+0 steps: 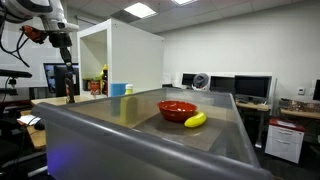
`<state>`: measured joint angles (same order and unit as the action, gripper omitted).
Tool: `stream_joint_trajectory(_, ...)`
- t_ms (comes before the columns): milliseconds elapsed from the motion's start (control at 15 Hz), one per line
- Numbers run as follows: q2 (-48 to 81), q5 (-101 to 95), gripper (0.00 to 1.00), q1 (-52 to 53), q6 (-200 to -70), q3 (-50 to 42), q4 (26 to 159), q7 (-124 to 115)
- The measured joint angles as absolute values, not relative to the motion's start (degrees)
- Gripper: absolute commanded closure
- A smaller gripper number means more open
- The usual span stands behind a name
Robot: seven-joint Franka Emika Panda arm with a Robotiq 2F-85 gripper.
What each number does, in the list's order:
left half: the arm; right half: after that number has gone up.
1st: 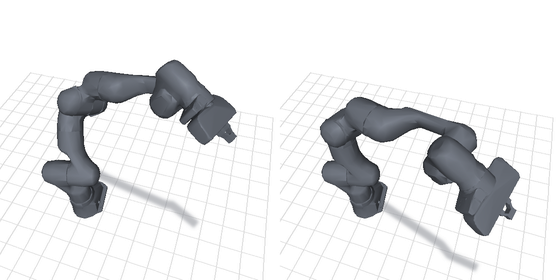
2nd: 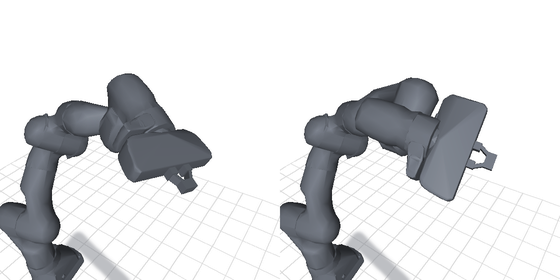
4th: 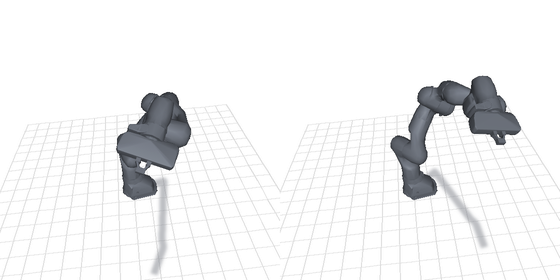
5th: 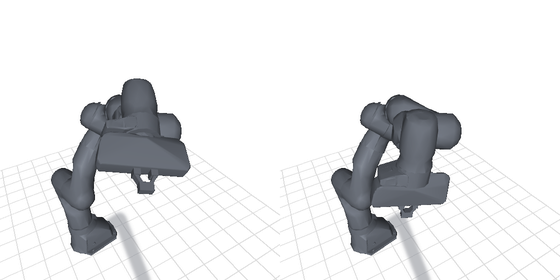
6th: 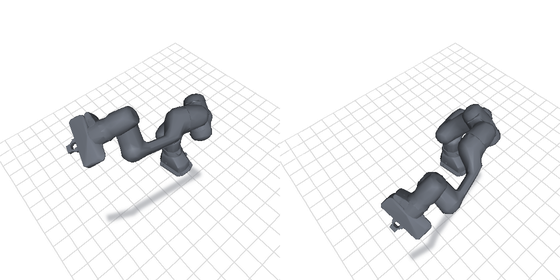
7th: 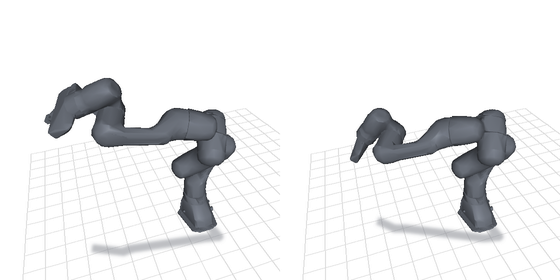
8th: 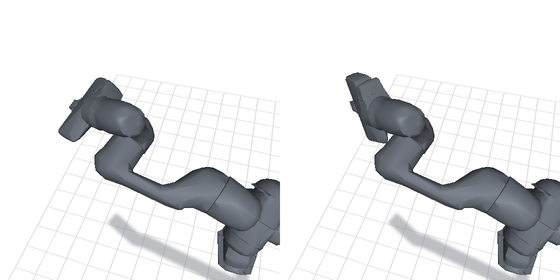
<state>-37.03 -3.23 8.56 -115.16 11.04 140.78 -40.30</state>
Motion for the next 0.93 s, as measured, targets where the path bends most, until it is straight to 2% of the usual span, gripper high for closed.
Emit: stream_joint_trajectory(933,-38.14,0.51,0.0,12.7,-126.04,8.2,146.82,-7.38)
